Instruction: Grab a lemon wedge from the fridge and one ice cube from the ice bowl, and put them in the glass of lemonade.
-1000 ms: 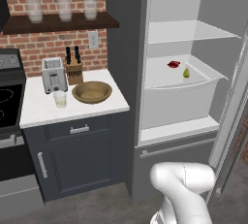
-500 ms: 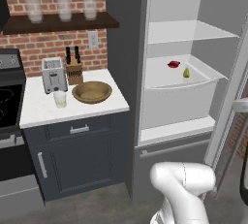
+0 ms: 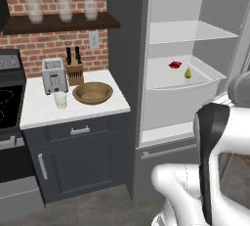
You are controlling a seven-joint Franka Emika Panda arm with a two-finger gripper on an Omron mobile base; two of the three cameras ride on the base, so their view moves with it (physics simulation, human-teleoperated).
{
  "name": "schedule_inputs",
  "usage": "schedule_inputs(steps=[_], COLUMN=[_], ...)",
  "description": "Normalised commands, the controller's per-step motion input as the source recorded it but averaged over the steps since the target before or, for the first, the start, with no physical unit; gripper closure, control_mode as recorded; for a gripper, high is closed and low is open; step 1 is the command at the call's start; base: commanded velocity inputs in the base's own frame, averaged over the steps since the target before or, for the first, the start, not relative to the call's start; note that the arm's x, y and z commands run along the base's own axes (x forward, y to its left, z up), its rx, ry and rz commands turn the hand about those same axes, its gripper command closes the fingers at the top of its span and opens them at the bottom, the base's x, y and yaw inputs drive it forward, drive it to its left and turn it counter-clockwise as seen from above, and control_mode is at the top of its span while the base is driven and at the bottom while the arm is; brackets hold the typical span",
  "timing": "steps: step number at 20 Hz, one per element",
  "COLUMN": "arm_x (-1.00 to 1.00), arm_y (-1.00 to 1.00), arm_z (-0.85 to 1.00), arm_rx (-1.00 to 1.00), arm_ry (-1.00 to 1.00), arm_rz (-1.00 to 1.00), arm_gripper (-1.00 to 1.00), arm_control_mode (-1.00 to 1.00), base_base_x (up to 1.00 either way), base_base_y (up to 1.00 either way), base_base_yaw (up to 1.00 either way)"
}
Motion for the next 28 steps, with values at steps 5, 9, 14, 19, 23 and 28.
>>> schedule_inputs(steps=[5, 9, 14, 19, 23, 28], arm_x=[-0.05, 0.48, 0.89, 0.93, 0.8, 0.52], arm_y=[0.83, 0.24, -0.24, -0.47, -0.75, -0.95], arm_z=[0.24, 0.08, -0.17, -0.51, -0.59, -0.47], arm_rx=[-0.48, -0.28, -0.12, -0.11, -0.08, -0.03], arm_ry=[0.32, 0.49, 0.28, 0.12, 0.09, 0.1], arm_rz=[-0.13, -0.12, -0.14, -0.09, -0.05, -0.01], arm_gripper=[-1.0, -1.0, -1.0, -1.0, -1.0, -1.0], arm_control_mode=[-1.0, -1.0, -1.0, -1.0, -1.0, -1.0], base_base_x=[0.0, 0.0, 0.0, 0.0, 0.0, 0.0], base_base_y=[0.0, 0.0, 0.0, 0.0, 0.0, 0.0], base_base_yaw=[0.0, 0.0, 0.0, 0.0, 0.0, 0.0])
